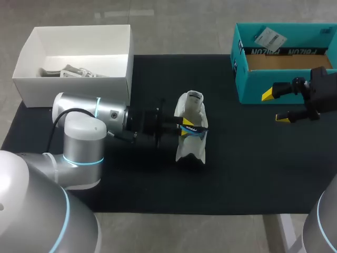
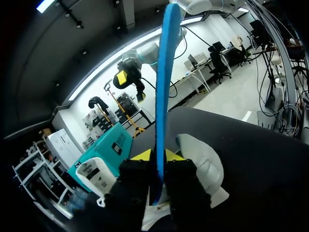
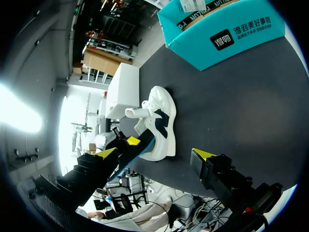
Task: Take the shoe out of the shoebox, open the shoe tongue, remove and reinsert the insole, then place the shoe into the shoebox
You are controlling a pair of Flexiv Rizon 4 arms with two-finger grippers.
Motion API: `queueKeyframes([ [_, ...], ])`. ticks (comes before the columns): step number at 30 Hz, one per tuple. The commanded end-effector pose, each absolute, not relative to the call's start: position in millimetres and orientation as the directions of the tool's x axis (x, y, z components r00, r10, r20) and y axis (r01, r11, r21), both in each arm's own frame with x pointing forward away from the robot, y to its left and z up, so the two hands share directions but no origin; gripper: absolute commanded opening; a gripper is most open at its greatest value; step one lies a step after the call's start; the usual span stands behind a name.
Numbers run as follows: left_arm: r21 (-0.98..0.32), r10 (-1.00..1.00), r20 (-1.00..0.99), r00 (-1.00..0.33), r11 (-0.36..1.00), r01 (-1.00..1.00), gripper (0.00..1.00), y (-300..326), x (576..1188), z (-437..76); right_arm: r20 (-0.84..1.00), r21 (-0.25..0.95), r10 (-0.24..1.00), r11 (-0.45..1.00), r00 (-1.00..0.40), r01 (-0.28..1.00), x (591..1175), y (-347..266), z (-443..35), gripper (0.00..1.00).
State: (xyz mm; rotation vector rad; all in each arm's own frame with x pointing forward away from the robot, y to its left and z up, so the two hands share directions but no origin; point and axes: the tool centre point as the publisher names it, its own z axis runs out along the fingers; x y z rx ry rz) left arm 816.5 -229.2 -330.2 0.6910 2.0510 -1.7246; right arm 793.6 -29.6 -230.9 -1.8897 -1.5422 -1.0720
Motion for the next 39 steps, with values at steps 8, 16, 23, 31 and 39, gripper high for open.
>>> queueKeyframes([
  [8,-0.8,0.143,-0.58,-0.802,0.087,0.594,0.51,-216.8,793.4,-299.8,0.803,0.113,0.593,-0.257,0.064,0.96,793.2,-28.5,-230.7,1.0],
  [16,-0.814,0.196,-0.555,-0.808,0.069,0.576,0.0,-219.9,784.5,-293.8,0.803,0.113,0.593,-0.257,0.064,0.96,793.2,-28.5,-230.7,1.0],
  [23,-0.823,0.196,-0.537,-0.82,0.089,0.56,0.0,-223.4,791.2,-297.6,0.803,0.113,0.593,-0.257,0.064,0.96,793.2,-28.5,-230.7,1.0],
  [31,-0.802,0.181,-0.548,-0.817,0.163,0.575,0.0,-222.4,802.5,-305.9,0.803,0.113,0.593,-0.257,0.064,0.96,793.2,-28.5,-230.7,1.0],
  [39,-0.797,0.131,-0.557,-0.82,0.193,0.572,0.0,-221.6,809.3,-301.1,0.803,0.113,0.593,-0.257,0.064,0.96,793.2,-28.5,-230.7,1.0],
])
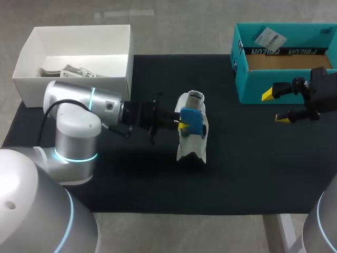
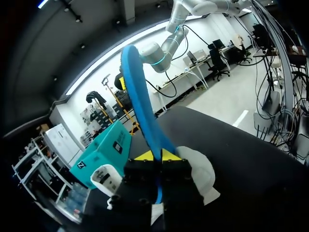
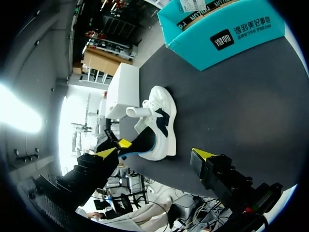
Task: Take the shoe out of the shoebox, open the shoe tongue, remove and reinsert the insole, then place the shoe into the shoebox
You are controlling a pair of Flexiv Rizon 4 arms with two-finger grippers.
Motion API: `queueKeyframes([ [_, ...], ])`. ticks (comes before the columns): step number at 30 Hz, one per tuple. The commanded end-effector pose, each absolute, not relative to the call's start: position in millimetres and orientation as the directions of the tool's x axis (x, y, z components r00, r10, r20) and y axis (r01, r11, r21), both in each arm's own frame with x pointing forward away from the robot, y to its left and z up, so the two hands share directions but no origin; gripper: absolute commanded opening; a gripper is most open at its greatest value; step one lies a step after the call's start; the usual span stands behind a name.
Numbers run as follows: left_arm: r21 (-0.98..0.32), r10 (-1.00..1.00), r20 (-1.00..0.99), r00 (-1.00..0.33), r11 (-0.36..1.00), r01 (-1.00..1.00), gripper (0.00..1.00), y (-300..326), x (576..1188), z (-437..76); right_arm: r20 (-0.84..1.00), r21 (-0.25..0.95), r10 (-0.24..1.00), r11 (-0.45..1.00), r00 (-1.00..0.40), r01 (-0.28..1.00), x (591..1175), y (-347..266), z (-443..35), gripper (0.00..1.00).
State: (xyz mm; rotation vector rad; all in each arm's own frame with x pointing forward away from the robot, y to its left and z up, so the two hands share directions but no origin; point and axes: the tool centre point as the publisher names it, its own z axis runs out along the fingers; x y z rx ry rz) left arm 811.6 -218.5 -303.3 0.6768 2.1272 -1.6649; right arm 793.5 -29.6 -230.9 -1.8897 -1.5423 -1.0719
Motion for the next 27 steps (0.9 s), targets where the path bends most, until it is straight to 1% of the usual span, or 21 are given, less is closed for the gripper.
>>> queueKeyframes([
  [1,-0.797,0.13,-0.559,-0.819,0.188,0.574,0.0,-221.8,809.3,-299.0,0.803,0.113,0.593,-0.257,0.064,0.96,793.2,-28.5,-230.7,1.0],
  [8,-0.778,0.087,-0.606,-0.791,0.145,0.612,0.0,-222.2,810.7,-286.6,0.803,0.113,0.593,-0.257,0.064,0.96,793.2,-28.5,-230.7,1.0],
  [22,-0.765,0.095,-0.614,-0.783,0.17,0.621,0.0,-221.4,815.8,-294.5,0.803,0.113,0.593,-0.257,0.064,0.96,793.2,-28.5,-230.7,1.0],
  [23,-0.765,0.097,-0.614,-0.783,0.17,0.621,0.22,-221.2,815.4,-293.8,0.803,0.113,0.593,-0.257,0.064,0.96,793.2,-28.5,-230.7,1.0],
  [24,-0.764,0.102,-0.615,-0.782,0.17,0.623,0.4,-220.8,815.2,-293.2,0.803,0.113,0.593,-0.257,0.064,0.96,793.2,-28.5,-230.7,1.0],
  [25,-0.764,0.106,-0.614,-0.782,0.17,0.623,0.41,-220.2,815.2,-292.8,0.803,0.113,0.593,-0.257,0.064,0.96,793.2,-28.5,-230.7,1.0],
  [26,-0.764,0.107,-0.614,-0.782,0.171,0.623,0.38,-219.7,815.2,-292.5,0.803,0.113,0.593,-0.257,0.064,0.96,793.2,-28.5,-230.7,1.0],
  [27,-0.762,0.111,-0.614,-0.782,0.173,0.624,0.37,-219.0,815.2,-292.4,0.803,0.113,0.593,-0.257,0.064,0.96,793.2,-28.5,-230.7,1.0],
])
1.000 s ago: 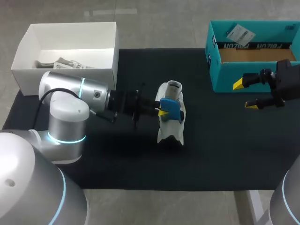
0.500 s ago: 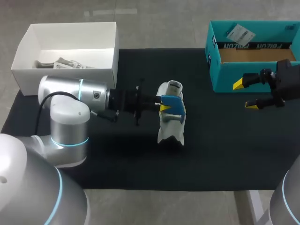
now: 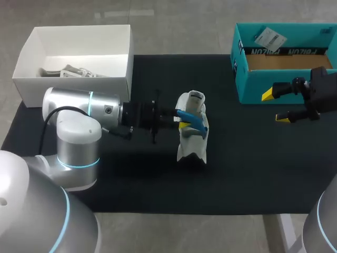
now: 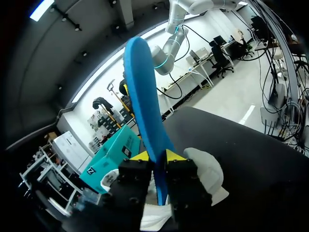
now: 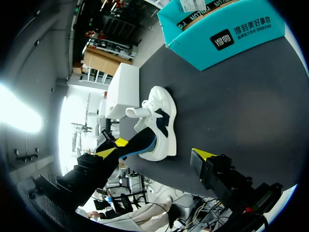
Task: Take the shoe out of the shoebox, open the shoe tongue, remove and reinsert the insole, then place the shoe into the shoebox
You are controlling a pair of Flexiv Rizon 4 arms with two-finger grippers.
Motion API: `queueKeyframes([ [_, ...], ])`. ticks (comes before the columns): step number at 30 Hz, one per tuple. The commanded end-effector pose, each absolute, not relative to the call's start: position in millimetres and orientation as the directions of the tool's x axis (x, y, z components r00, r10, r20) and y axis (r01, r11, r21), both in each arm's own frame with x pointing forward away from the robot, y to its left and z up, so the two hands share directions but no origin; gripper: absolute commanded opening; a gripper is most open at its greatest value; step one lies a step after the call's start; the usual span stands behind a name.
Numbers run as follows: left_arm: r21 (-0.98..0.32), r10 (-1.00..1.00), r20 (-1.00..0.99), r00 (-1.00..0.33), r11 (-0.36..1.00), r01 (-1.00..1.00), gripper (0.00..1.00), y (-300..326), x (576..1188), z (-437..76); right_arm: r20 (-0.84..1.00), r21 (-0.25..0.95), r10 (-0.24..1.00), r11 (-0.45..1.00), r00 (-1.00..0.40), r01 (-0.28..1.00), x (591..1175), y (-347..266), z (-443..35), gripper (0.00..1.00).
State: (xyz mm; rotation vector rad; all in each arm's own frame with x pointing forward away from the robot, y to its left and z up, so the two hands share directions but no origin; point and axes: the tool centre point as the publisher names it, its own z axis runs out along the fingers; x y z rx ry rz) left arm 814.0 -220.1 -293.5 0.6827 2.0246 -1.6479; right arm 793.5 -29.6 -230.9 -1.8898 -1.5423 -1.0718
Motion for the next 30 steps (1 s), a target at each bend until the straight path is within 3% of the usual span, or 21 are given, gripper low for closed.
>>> queueKeyframes([
  [1,-0.761,0.113,-0.615,-0.781,0.174,0.625,0.37,-218.4,815.1,-292.7,0.803,0.113,0.593,-0.257,0.064,0.96,793.2,-28.5,-230.7,1.0],
  [15,-0.749,0.163,-0.598,-0.785,0.237,0.619,0.34,-224.4,820.2,-310.9,0.803,0.113,0.593,-0.257,0.064,0.96,793.2,-28.5,-230.7,1.0],
  [18,-0.741,0.175,-0.596,-0.784,0.256,0.621,0.25,-225.3,820.1,-314.7,0.803,0.113,0.593,-0.257,0.064,0.96,793.2,-28.5,-230.7,1.0],
  [20,-0.733,0.178,-0.599,-0.78,0.269,0.625,0.13,-224.4,821.3,-317.6,0.803,0.113,0.593,-0.257,0.064,0.96,793.2,-28.5,-230.7,1.0],
  [21,-0.724,0.176,-0.607,-0.775,0.282,0.63,0.0,-223.7,822.6,-319.3,0.803,0.113,0.593,-0.257,0.064,0.96,793.2,-28.5,-230.7,1.0],
  [30,-0.687,0.161,-0.628,-0.761,0.346,0.64,0.0,-221.2,829.1,-322.7,0.803,0.113,0.593,-0.257,0.064,0.96,793.2,-28.5,-230.7,1.0],
])
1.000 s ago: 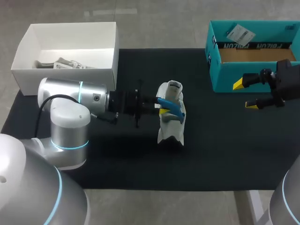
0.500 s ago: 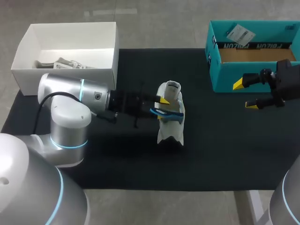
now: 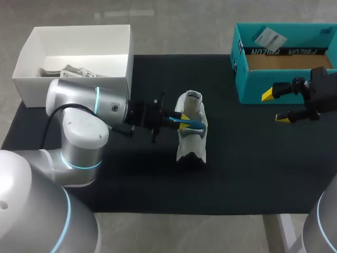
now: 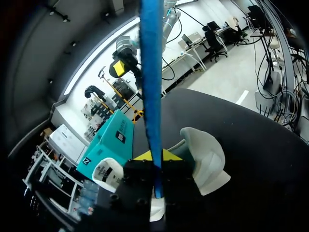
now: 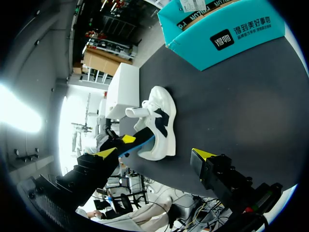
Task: Take the shoe out of the shoebox, open the shoe tongue, remove and reinsert the insole, then place the shoe into the shoebox
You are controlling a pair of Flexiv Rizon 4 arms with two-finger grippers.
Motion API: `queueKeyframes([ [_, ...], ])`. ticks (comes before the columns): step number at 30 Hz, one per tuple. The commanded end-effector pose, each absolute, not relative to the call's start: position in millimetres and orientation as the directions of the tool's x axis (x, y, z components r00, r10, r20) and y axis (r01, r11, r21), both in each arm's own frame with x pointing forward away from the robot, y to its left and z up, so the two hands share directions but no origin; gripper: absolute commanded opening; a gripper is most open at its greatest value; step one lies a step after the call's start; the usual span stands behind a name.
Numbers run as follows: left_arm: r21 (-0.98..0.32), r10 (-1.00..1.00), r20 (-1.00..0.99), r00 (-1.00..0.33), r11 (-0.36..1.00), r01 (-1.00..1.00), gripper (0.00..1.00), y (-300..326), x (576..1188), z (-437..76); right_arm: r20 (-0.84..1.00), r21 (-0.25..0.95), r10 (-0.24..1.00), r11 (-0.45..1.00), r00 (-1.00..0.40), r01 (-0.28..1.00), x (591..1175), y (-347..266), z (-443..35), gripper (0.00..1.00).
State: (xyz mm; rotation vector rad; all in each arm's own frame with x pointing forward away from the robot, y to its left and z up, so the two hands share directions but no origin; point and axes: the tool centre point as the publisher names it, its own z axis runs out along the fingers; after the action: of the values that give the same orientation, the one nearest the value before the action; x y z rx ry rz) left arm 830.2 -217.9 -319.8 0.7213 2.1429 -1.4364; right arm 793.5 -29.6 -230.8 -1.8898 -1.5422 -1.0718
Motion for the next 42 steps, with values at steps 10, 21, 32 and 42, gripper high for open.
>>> queueKeyframes([
  [10,-0.666,0.179,-0.629,-0.756,0.377,0.643,0.0,-226.6,839.6,-339.6,0.803,0.113,0.593,-0.257,0.064,0.96,793.2,-28.5,-230.7,1.0],
  [21,-0.678,0.176,-0.611,-0.772,0.387,0.625,0.27,-225.9,842.8,-339.9,0.803,0.113,0.593,-0.257,0.064,0.96,793.2,-28.5,-230.7,1.0],
  [32,-0.687,0.195,-0.613,-0.766,0.346,0.638,0.31,-215.0,824.2,-314.4,0.803,0.113,0.593,-0.257,0.064,0.96,793.2,-28.5,-230.7,1.0],
  [42,-0.69,0.226,-0.602,-0.766,0.337,0.641,0.0,-219.7,818.2,-321.5,0.803,0.113,0.593,-0.257,0.064,0.96,793.2,-28.5,-230.7,1.0],
])
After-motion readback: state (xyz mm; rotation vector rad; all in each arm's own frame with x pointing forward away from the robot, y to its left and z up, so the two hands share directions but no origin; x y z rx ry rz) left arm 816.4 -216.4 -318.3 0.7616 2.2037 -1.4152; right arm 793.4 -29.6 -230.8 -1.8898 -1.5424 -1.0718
